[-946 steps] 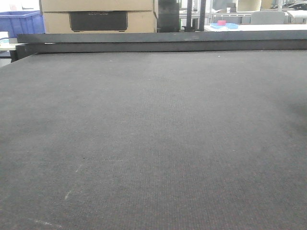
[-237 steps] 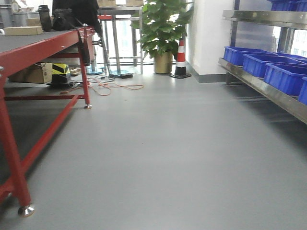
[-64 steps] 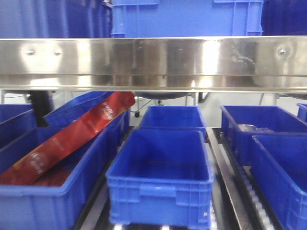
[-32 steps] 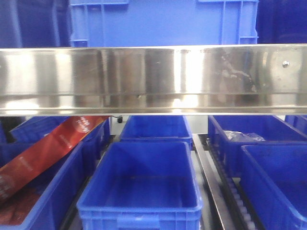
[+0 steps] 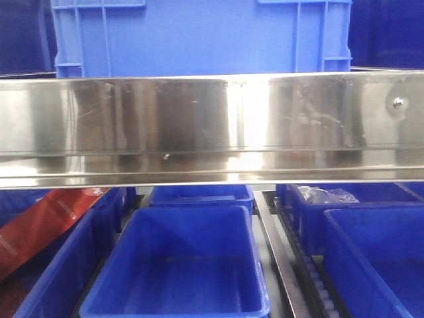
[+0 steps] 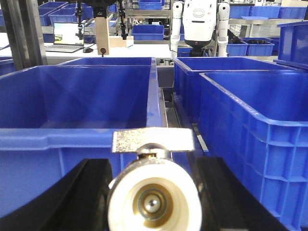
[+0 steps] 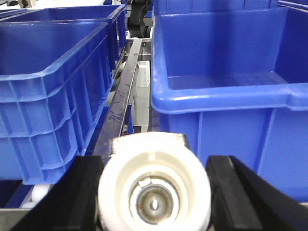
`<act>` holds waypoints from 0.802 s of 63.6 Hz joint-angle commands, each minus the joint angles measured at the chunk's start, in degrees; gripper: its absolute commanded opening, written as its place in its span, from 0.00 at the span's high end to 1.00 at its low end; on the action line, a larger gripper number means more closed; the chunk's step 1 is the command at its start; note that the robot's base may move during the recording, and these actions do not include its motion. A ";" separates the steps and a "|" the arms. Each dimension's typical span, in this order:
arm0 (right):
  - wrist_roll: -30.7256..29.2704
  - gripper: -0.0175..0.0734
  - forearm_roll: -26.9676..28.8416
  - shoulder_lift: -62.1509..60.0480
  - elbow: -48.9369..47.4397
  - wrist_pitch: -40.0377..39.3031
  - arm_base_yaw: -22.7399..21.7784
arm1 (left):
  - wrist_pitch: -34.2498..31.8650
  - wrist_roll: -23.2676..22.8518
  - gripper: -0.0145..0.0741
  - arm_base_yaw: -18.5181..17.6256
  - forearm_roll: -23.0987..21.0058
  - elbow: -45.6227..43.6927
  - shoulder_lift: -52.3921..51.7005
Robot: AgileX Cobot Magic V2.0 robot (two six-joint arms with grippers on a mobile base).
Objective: Place valve from conveyor to right shelf box
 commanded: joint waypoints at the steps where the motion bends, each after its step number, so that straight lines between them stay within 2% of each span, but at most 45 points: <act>1: -0.42 0.99 -0.36 -0.55 -0.55 -4.58 -0.19 | -3.24 -0.17 0.96 0.20 -0.29 -0.46 -0.35; 51: -0.42 0.99 -0.36 -0.55 -0.55 -4.72 -0.19 | -3.24 -0.17 0.96 0.20 -0.29 -0.46 -0.35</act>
